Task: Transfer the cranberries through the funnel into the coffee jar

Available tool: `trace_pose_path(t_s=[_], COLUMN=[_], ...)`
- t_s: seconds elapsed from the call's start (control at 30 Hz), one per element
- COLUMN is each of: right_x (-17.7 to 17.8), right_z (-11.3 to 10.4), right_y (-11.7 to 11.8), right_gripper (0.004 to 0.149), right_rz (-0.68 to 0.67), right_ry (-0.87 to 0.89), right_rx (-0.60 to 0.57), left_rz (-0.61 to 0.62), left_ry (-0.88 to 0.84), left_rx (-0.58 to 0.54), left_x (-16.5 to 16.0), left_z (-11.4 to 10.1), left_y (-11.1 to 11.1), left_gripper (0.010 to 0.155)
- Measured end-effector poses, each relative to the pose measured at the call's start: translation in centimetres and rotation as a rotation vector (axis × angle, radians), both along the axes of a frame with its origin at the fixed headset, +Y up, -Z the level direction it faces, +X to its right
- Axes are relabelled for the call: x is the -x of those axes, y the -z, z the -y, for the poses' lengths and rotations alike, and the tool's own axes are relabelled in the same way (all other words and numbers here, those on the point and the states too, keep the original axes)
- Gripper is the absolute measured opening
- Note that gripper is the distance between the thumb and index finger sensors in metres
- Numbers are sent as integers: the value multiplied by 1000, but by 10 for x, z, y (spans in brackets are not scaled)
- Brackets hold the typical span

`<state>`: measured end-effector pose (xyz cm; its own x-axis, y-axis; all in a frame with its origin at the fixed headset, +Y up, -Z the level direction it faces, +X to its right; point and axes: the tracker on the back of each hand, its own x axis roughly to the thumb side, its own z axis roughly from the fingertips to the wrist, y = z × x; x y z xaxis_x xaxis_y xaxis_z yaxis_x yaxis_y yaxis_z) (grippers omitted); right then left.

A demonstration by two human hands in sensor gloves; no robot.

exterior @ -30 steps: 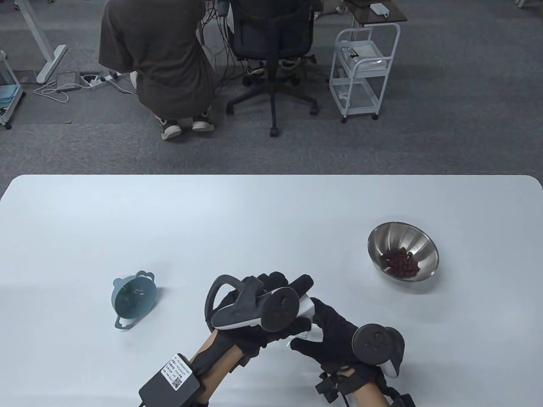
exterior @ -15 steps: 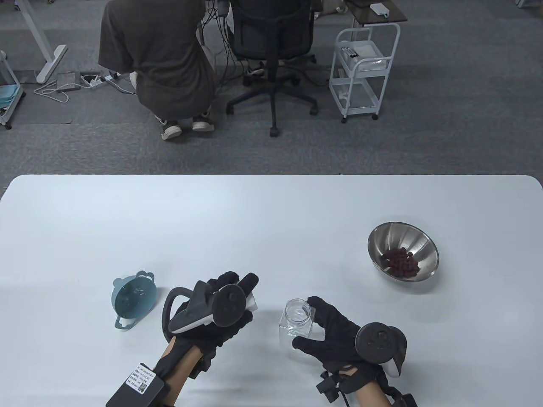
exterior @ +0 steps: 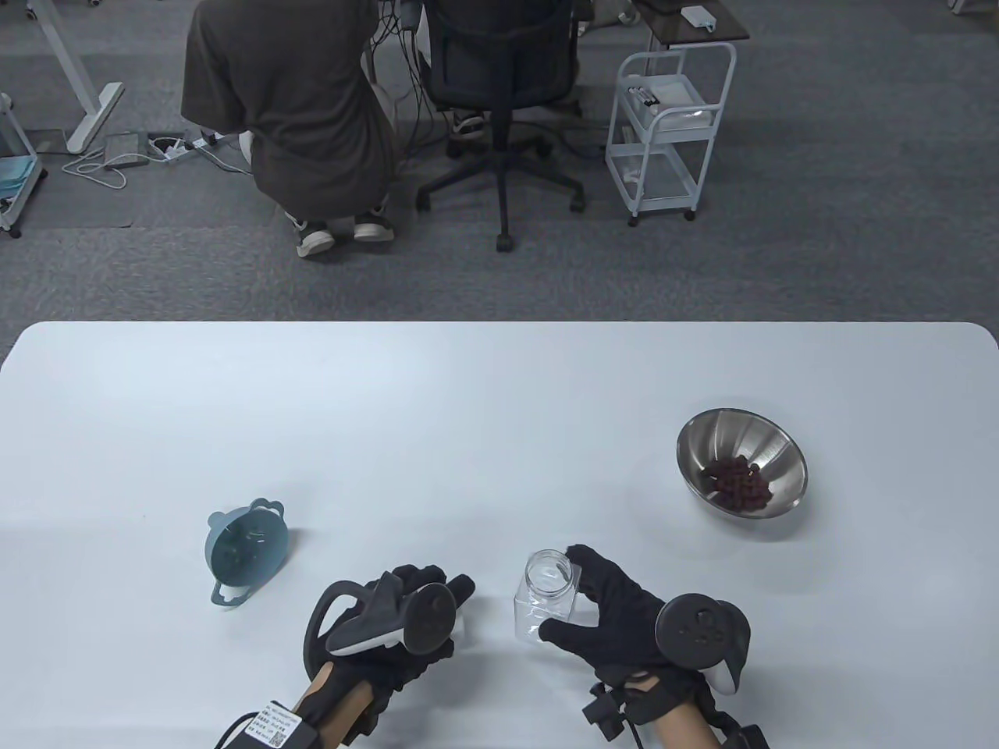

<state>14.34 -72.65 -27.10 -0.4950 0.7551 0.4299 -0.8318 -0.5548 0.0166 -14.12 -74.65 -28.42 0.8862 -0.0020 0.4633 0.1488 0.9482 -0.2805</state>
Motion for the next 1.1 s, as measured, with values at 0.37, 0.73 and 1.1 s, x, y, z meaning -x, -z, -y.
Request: trace_pose_path(t_s=[0.37,0.73,1.1], right_x=[-1,-8,13], right_z=[-1,-10,-16], right_y=[-1,1,25], right_gripper=[91,91,92], right_rz=[4,84,263], right_ry=[0,39,-66], right_rx=[-3,-21,36], left_rz=[42,-57,-172], left_ry=[50,-500,-1139], left_rx=[11,-110,-89], left_x=[-7,13,52], left_z=[13,-45,-41], left_y=[-6,-10,-11], left_gripper=[79,75,76])
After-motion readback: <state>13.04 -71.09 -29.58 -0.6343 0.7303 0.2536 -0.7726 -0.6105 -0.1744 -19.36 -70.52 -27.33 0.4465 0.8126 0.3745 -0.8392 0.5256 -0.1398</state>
